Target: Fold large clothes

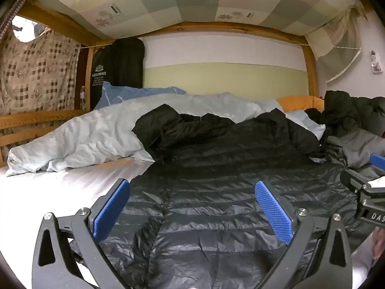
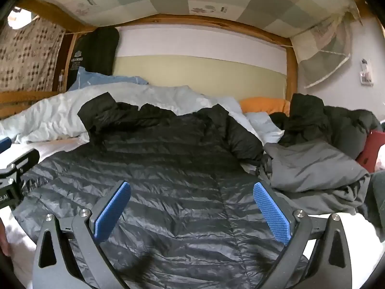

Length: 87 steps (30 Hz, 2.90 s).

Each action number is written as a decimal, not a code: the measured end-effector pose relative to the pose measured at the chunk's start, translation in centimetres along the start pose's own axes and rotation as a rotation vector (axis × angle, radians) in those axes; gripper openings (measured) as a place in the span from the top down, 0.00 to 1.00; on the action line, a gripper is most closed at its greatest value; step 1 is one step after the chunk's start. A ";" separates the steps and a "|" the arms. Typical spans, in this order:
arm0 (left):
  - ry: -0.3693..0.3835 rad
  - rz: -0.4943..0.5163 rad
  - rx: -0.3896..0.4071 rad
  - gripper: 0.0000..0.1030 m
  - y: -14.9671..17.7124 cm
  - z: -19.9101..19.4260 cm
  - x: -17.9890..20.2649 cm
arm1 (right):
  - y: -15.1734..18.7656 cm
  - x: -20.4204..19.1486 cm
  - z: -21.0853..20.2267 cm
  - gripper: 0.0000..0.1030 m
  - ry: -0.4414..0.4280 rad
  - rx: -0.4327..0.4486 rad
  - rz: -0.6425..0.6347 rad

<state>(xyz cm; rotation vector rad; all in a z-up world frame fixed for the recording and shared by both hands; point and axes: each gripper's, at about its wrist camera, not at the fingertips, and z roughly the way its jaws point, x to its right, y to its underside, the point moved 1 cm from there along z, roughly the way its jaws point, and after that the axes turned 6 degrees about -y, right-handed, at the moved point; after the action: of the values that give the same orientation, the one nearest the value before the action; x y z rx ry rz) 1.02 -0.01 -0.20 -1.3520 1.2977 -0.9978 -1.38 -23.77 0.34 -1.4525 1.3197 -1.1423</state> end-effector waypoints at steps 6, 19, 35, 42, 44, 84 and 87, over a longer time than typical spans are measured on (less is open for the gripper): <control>-0.001 -0.033 0.010 0.00 0.2 0.4 0.0 | 0.0 0.9 0.6 0.00 0.001 0.014 0.010; -0.027 -0.058 -0.013 0.00 0.5 0.8 -0.9 | -0.2 -0.9 0.3 0.00 0.037 0.006 -0.066; -0.021 -0.073 -0.038 0.00 0.4 1.3 -1.1 | 0.0 -2.0 0.9 0.00 0.063 -0.022 -0.118; -0.018 -0.078 -0.029 0.00 0.2 1.2 -1.0 | -0.1 -2.0 0.9 0.00 0.066 -0.021 -0.120; -0.020 -0.074 -0.024 0.00 0.2 1.2 -0.9 | -0.1 -2.1 0.9 0.00 0.070 -0.021 -0.128; -0.028 0.157 0.085 0.00 0.1 -1.5 3.5 | 0.0 -1.1 0.9 0.00 0.067 -0.021 -0.072; -0.012 0.060 0.036 0.00 -0.1 -0.6 1.6 | 0.0 -1.1 0.8 0.00 0.066 -0.021 -0.069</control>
<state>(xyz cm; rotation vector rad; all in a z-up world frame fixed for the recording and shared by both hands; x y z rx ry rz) 0.64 -1.64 -0.07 -1.2826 1.2981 -0.9665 -0.63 -22.67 0.07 -1.4970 1.3388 -1.2344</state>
